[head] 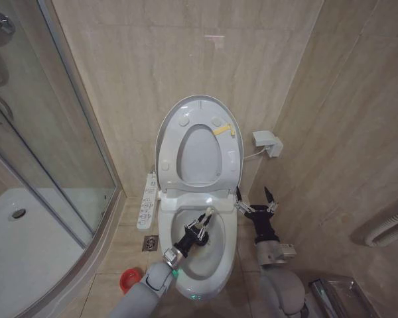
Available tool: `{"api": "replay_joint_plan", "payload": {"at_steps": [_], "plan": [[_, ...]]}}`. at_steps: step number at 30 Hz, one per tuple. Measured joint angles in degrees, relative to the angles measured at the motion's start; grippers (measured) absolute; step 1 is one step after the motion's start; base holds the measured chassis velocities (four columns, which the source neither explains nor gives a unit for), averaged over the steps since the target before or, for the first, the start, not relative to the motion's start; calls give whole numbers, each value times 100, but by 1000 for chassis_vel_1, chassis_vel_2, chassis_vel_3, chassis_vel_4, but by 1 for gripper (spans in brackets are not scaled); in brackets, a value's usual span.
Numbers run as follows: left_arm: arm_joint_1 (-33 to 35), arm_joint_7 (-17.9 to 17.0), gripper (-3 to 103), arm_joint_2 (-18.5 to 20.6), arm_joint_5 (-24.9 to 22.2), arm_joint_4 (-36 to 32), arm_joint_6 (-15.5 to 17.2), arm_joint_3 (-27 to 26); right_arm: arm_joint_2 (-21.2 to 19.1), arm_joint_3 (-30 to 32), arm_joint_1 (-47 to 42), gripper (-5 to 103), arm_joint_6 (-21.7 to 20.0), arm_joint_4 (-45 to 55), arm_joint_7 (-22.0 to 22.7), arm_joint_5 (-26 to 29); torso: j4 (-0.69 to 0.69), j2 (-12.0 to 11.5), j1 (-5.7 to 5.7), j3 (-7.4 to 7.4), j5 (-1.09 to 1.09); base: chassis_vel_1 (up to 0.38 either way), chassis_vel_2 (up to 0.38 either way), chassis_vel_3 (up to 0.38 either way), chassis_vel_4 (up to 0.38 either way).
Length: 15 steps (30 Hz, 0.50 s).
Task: Open the toilet lid, clean the toilet bowl with a toilet brush, close the toilet lid, and flush.
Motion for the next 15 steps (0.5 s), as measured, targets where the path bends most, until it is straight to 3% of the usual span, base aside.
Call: {"api": "replay_joint_plan", "payload": {"at_steps": [8,15], "plan": [[138,-69,18,-128,-5,-327,89,215,0,0,0,100,0,0,0,0,0,0,0,0,0,0,0,0,0],[153,-4,18,-103,90,-103,-14,219,0,0,0,100,0,0,0,0,1,0,0,0,0,0,0,0,0]]}}
